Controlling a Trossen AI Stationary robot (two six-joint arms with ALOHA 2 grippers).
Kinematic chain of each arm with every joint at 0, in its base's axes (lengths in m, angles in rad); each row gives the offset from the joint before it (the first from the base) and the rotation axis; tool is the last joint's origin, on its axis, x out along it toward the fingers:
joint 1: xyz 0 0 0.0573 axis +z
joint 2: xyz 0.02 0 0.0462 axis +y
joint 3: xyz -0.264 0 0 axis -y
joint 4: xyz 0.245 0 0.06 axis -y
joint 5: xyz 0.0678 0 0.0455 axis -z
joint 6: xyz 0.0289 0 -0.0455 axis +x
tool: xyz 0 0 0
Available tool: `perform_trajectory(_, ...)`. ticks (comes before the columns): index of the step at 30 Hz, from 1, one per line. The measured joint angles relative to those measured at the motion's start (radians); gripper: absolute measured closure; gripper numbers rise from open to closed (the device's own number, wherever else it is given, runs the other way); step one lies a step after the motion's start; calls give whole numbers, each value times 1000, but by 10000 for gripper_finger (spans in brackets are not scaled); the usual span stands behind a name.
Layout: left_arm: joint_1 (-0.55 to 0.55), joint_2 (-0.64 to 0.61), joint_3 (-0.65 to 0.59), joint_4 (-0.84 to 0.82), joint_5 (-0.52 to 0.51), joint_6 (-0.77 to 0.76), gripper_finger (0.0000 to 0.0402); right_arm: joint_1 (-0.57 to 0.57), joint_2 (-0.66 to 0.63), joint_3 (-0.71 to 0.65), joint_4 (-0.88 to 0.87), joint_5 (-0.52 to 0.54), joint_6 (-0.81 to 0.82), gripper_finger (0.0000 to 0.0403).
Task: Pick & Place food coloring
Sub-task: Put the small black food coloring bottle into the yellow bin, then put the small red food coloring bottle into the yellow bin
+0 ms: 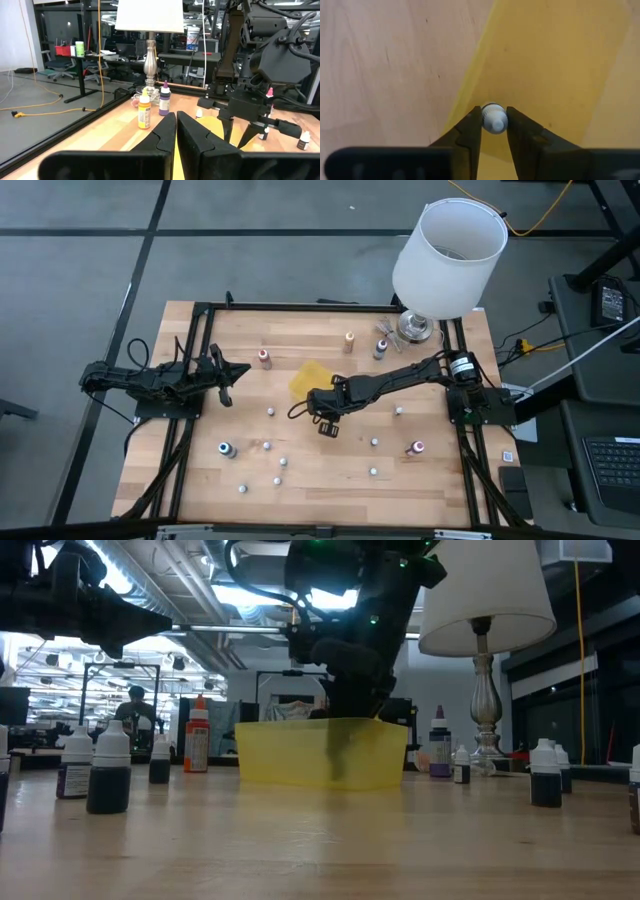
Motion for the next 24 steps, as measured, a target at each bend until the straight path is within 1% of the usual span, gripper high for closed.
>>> perform_trajectory(10,0,0,0,0,0,0,392,-5,-1,0,-12,0,-1,265)
perform_trajectory(24,0,0,0,0,0,0,393,-29,-103,0,-26,1,-4,261)
